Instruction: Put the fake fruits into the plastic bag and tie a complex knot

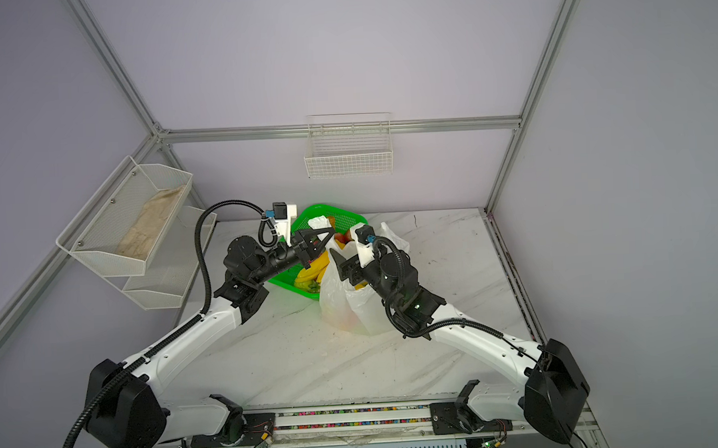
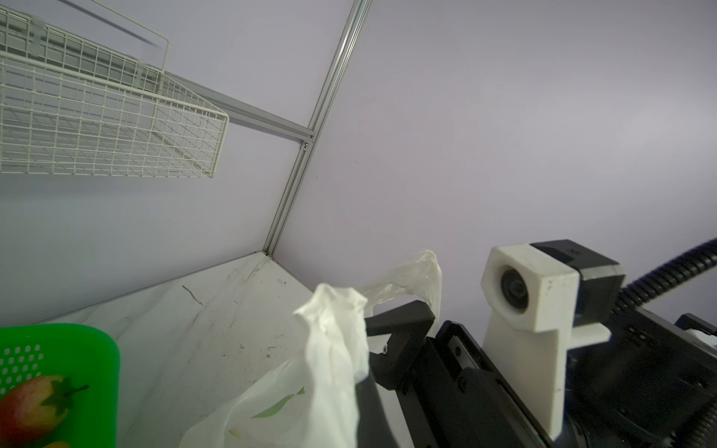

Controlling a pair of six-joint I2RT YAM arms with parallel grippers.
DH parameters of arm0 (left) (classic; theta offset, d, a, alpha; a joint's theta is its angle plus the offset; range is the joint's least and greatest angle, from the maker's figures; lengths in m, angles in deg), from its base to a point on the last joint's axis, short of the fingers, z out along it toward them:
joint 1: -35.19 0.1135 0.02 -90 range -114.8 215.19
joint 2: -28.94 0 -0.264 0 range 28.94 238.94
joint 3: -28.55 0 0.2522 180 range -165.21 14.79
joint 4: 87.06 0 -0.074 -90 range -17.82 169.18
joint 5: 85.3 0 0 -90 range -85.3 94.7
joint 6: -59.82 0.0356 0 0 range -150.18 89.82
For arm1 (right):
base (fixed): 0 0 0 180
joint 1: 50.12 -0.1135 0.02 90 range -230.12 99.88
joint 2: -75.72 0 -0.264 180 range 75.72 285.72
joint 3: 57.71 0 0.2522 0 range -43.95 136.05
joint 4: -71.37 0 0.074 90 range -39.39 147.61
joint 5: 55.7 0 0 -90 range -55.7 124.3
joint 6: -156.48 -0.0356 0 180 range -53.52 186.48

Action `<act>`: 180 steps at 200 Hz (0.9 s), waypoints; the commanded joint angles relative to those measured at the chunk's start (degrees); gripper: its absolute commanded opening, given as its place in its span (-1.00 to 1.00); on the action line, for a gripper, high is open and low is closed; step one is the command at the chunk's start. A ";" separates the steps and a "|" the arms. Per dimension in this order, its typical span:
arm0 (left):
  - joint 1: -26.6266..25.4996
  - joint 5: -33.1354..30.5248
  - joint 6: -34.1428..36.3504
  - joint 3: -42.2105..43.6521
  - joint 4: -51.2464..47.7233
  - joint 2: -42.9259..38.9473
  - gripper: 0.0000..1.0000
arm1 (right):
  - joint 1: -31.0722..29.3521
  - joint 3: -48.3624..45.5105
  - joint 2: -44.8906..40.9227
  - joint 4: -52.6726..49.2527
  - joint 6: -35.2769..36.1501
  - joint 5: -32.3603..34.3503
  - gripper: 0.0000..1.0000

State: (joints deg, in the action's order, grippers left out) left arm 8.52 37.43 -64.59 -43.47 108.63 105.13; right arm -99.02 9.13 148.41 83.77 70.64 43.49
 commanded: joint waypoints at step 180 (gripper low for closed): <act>0.91 0.45 -5.14 -0.57 4.03 0.46 -1.00 | -4.60 -3.38 13.47 15.59 -0.54 10.98 0.15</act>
State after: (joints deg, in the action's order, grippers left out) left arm 8.56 38.81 -70.64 -43.47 111.29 106.61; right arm -103.72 5.39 165.19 101.05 68.81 58.42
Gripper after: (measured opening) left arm 0.048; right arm 0.513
